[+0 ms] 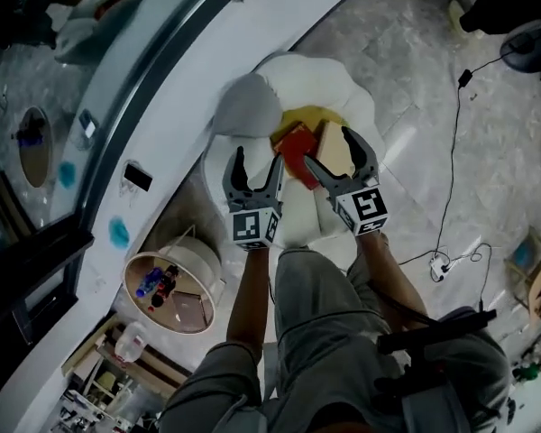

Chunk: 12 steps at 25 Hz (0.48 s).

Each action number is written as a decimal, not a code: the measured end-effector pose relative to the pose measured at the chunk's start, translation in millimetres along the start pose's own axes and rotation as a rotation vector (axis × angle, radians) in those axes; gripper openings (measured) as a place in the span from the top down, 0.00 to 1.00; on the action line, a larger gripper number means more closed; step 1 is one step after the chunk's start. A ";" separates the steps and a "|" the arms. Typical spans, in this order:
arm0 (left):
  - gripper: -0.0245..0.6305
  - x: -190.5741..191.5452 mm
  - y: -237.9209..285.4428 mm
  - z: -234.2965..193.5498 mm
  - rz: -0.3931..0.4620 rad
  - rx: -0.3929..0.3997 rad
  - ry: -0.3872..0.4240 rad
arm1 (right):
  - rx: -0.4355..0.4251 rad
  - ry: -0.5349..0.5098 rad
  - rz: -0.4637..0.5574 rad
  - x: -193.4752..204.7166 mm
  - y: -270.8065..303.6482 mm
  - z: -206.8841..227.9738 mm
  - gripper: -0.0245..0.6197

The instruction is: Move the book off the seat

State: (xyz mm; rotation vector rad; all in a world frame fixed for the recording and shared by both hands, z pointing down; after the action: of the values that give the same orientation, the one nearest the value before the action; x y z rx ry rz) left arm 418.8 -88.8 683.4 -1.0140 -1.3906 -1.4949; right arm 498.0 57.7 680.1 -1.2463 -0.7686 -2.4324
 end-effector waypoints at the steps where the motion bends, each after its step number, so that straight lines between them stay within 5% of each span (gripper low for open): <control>1: 0.44 19.6 12.3 4.0 -0.009 0.013 0.002 | 0.018 0.009 -0.012 18.3 6.8 14.8 0.33; 12: 0.44 248.8 82.1 75.2 -0.192 0.131 -0.086 | 0.168 0.051 -0.148 206.9 46.3 159.1 0.33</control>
State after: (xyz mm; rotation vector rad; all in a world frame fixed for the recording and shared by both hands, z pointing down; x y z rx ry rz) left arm 417.2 -29.1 949.4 -0.8924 -1.6641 -1.4886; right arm 505.1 108.3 940.2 -1.0954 -1.0608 -2.4432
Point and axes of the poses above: the fingertips, and each gripper's own axes: y forward along the fingers, z to its right, x out of its underside, the point moved 3 cm from there along -y, backward along the fingers, and after that the axes turned 15 degrees about y, right-handed, at the moved point
